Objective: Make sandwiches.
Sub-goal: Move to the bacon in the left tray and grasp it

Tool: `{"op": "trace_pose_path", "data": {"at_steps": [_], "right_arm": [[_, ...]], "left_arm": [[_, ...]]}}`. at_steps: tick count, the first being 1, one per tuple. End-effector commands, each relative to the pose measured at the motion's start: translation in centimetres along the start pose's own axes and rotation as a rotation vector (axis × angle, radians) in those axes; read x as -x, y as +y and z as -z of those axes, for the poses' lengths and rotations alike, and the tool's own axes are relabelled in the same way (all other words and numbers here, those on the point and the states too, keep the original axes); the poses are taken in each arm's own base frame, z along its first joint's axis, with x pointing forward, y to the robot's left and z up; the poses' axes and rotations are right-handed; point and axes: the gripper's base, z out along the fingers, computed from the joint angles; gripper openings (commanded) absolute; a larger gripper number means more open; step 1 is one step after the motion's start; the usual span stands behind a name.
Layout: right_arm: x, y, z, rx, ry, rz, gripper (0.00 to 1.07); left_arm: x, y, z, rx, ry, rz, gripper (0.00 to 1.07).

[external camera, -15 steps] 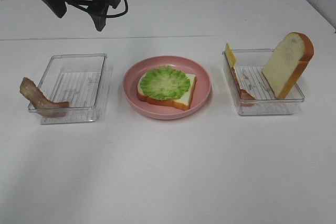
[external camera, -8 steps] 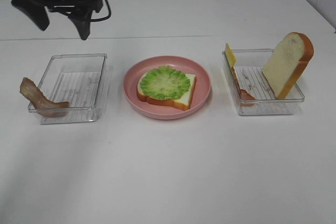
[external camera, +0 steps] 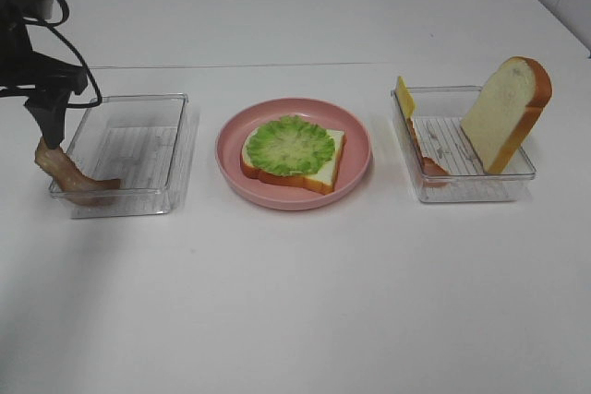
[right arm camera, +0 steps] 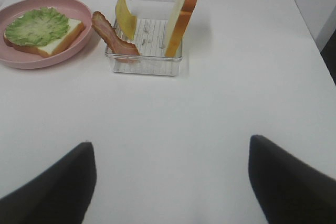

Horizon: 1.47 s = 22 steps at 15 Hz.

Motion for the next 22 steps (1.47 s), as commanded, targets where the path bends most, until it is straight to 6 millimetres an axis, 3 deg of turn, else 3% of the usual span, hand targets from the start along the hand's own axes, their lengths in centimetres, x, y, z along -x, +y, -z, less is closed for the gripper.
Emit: {"op": "trace_pose_path", "data": {"at_steps": [1,6,10,20,22], "right_arm": [[-0.1,0.0,0.1,-0.007,-0.015,0.008,0.76],[-0.1,0.0,0.1,-0.007,-0.015,0.008,0.76],[-0.1,0.0,0.1,-0.007,-0.015,0.008,0.76],[-0.1,0.0,0.1,-0.007,-0.015,0.008,0.76],[-0.1,0.0,0.1,-0.007,-0.015,0.008,0.76]], "left_arm": [[0.2,0.3,-0.8,0.012,-0.04,-0.004,0.76],[1.5,-0.3,-3.7,-0.015,-0.057,0.037,0.76],[1.9,-0.6,-5.3,-0.023,-0.041,0.063,0.68],[2.1,-0.7,-5.5,-0.031,-0.062,0.063,0.19],[2.1,-0.7,-5.5,-0.031,-0.062,0.063,0.04]]}}
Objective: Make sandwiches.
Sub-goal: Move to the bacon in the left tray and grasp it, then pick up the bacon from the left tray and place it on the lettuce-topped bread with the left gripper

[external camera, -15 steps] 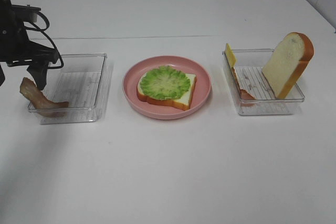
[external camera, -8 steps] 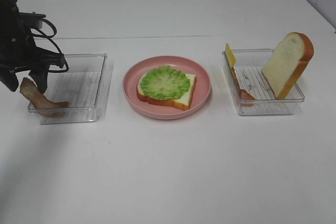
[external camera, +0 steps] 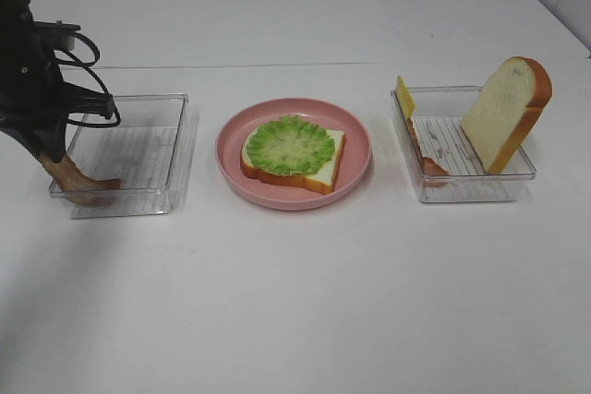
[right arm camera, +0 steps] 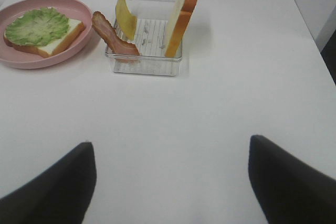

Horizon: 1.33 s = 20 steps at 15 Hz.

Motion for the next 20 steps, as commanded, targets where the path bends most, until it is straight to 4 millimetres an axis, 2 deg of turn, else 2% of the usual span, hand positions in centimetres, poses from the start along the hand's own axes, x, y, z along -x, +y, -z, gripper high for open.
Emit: {"op": "trace_pose_path", "data": {"at_steps": [1,5,7,10,12,14,18,20], "right_arm": [[-0.1,0.0,0.1,-0.007,-0.015,0.008,0.76],[-0.1,0.0,0.1,-0.007,-0.015,0.008,0.76],[-0.1,0.0,0.1,-0.007,-0.015,0.008,0.76],[-0.1,0.0,0.1,-0.007,-0.015,0.008,0.76],[-0.1,0.0,0.1,-0.007,-0.015,0.008,0.76],[-0.1,0.0,0.1,-0.007,-0.015,0.008,0.76],[-0.1,0.0,0.1,-0.007,-0.015,0.008,0.76],[-0.1,0.0,0.1,-0.007,-0.015,0.008,0.76]], "left_arm": [[0.0,0.0,-0.4,-0.003,0.003,0.03,0.0],[-0.2,0.0,0.3,-0.007,0.005,0.036,0.0],[-0.2,0.0,1.4,-0.018,-0.023,0.034,0.0],[0.3,-0.6,4.9,-0.112,-0.094,0.031,0.0],[1.0,-1.7,7.1,-0.254,-0.167,0.027,0.0],[1.6,-3.0,8.0,-0.408,-0.23,0.02,0.0],[2.8,-5.2,9.1,-0.685,-0.348,0.068,0.0],[3.5,-6.3,8.3,-0.841,-0.351,0.113,0.0]]}}
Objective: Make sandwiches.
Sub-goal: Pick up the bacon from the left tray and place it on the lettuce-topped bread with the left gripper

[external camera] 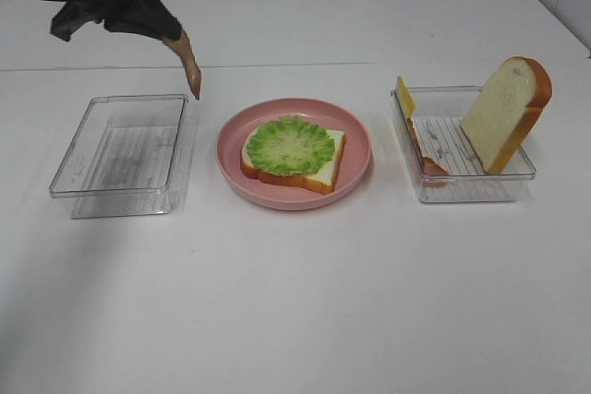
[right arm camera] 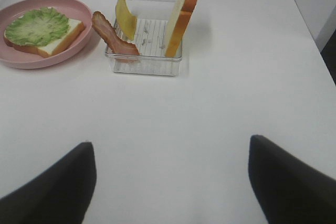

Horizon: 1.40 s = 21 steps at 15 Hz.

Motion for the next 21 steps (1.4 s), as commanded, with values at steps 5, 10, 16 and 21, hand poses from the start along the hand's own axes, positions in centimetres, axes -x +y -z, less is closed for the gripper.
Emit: {"op": "trace_pose_path", "data": {"at_steps": [5,10,16,21], "right_arm": [[-0.1,0.0,0.1,-0.007,-0.015,0.008,0.76],[-0.1,0.0,0.1,-0.007,-0.015,0.008,0.76],[-0.1,0.0,0.1,-0.007,-0.015,0.008,0.76],[-0.1,0.0,0.1,-0.007,-0.014,0.008,0.76]], "left_arm": [[-1.4,-2.0,-7.3,-0.379,0.011,0.121,0.0],[-4.9,-2.6,-12.9,-0.396,0.117,0.161,0.0],[-5.1,-1.0,-13.7,-0.342,0.129,0.097,0.0],[-4.9,1.1,-13.4,-0.226,0.15,-0.011,0.0]]}}
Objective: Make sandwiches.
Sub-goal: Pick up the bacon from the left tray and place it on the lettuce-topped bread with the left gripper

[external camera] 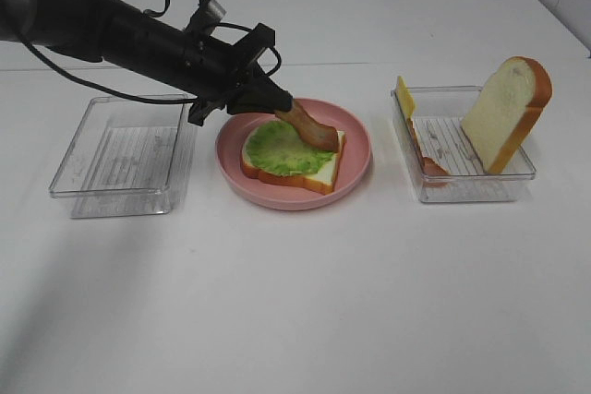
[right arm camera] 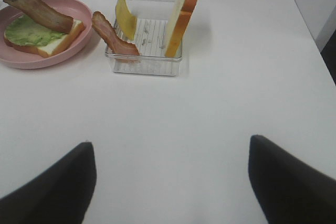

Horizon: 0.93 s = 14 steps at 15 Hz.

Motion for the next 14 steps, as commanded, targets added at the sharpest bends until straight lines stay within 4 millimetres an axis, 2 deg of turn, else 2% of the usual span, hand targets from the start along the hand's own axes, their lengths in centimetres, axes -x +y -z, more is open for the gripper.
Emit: {"op": "trace_pose_path", "data": {"at_steps": [1,2,3,5,7,8,10,14], "right_arm": [[-0.1,0.0,0.1,-0.007,-0.014,0.008,0.76],[-0.1,0.0,0.1,-0.007,-0.014,0.008,0.76],[-0.1,0.0,0.1,-0.007,-0.014,0.008,0.76],[-0.1,0.0,0.1,-0.007,-0.014,0.008,0.76],[-0.1,0.0,0.1,-0.007,-0.014,0.008,0.76],[-0.1,0.0,0.1,-0.007,-0.014,0.008,0.76],[-0.1,0.0,0.1,-0.007,-0.014,0.008,0.76],[-0.1,0.0,0.1,-0.007,-0.014,0.008,0.76]], "left_arm": [[-0.1,0.3,0.0,0.046,0.009,-0.033,0.0],[-0.1,0.5,0.0,0.069,0.01,-0.024,0.02],[0.1,0.9,0.3,0.092,0.005,-0.012,0.12],[0.3,1.2,0.7,0.1,0.006,-0.009,0.44],[0.3,1.0,1.3,0.08,0.024,-0.007,0.67],[0.6,0.9,1.9,0.076,0.02,-0.01,0.71],[1.2,0.6,3.5,0.082,0.006,-0.032,0.73],[2.4,-1.2,9.3,0.137,-0.019,-0.154,0.73]]}}
